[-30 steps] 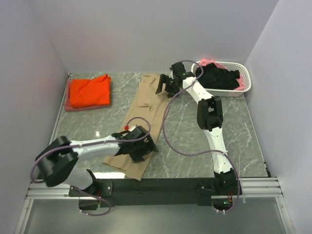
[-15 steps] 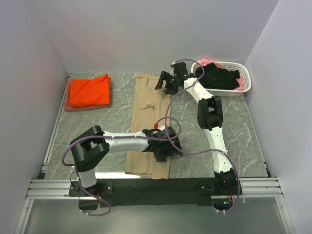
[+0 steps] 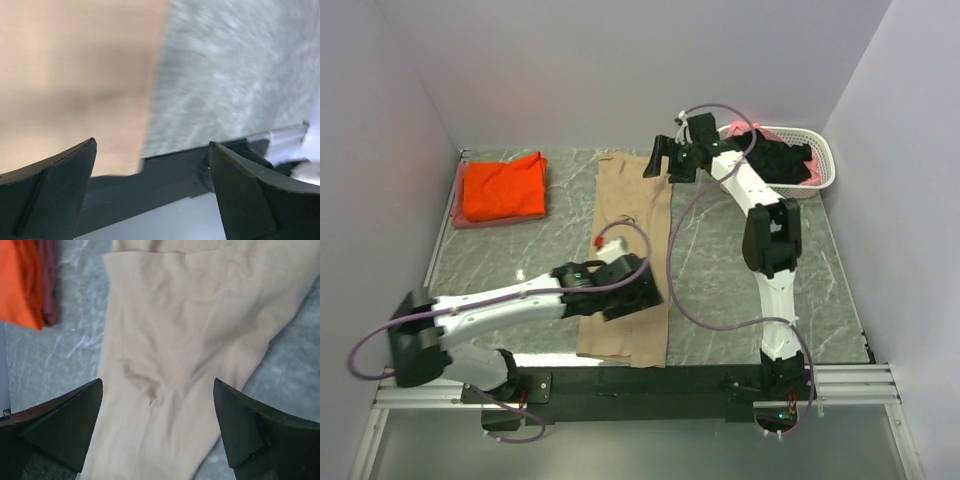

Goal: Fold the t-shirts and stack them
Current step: Fold the tshirt

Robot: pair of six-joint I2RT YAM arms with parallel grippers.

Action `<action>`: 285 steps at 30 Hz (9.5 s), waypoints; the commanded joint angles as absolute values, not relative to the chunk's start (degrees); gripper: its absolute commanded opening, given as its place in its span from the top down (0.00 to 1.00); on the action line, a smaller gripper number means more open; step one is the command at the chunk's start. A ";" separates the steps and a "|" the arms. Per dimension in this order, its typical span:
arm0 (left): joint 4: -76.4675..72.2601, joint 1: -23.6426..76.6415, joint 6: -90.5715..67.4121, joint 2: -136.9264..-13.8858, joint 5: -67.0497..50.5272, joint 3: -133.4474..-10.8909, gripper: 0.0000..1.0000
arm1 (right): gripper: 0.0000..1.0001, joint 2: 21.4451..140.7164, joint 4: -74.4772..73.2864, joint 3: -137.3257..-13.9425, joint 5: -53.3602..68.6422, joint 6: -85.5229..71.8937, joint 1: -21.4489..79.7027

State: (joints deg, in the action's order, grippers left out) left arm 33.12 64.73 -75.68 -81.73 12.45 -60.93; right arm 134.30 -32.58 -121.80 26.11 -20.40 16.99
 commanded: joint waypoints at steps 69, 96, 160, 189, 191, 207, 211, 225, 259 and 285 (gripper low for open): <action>33.83 49.57 -78.75 -46.93 -3.08 -20.82 0.99 | 1.00 70.40 -25.83 -35.85 0.73 -51.07 64.16; 20.92 31.56 -62.14 -78.22 6.68 -53.42 0.99 | 1.00 84.45 -20.65 -59.75 -9.05 -28.65 44.13; 20.30 20.92 -49.57 -94.93 -0.53 -71.46 0.01 | 0.29 103.90 -16.96 -77.44 5.18 -27.15 26.98; 10.02 21.01 -53.26 -86.04 -7.47 -39.90 0.40 | 0.43 88.15 -3.69 -41.84 14.94 -42.19 29.00; 9.58 20.92 -53.00 -86.57 -6.86 -39.64 0.43 | 0.44 89.03 -3.17 -41.75 15.38 -42.54 29.00; 7.30 20.92 -52.65 -94.31 -8.00 -40.61 0.99 | 0.80 94.74 -0.97 -42.01 16.08 -43.42 29.35; 7.38 21.00 -53.96 -92.20 -6.78 -38.24 0.99 | 1.00 94.31 -0.97 -41.31 16.43 -43.33 29.35; 18.79 30.84 -62.39 -60.14 -2.90 -22.59 0.99 | 1.00 74.90 -14.22 -33.40 12.31 -43.94 41.47; 25.94 30.86 -58.19 -61.95 15.21 -51.59 1.00 | 1.00 68.90 -24.79 -58.17 1.39 -34.81 32.71; 16.09 19.25 -48.17 -96.93 7.38 -76.54 0.99 | 1.00 99.13 -18.55 -81.91 8.52 -29.27 21.10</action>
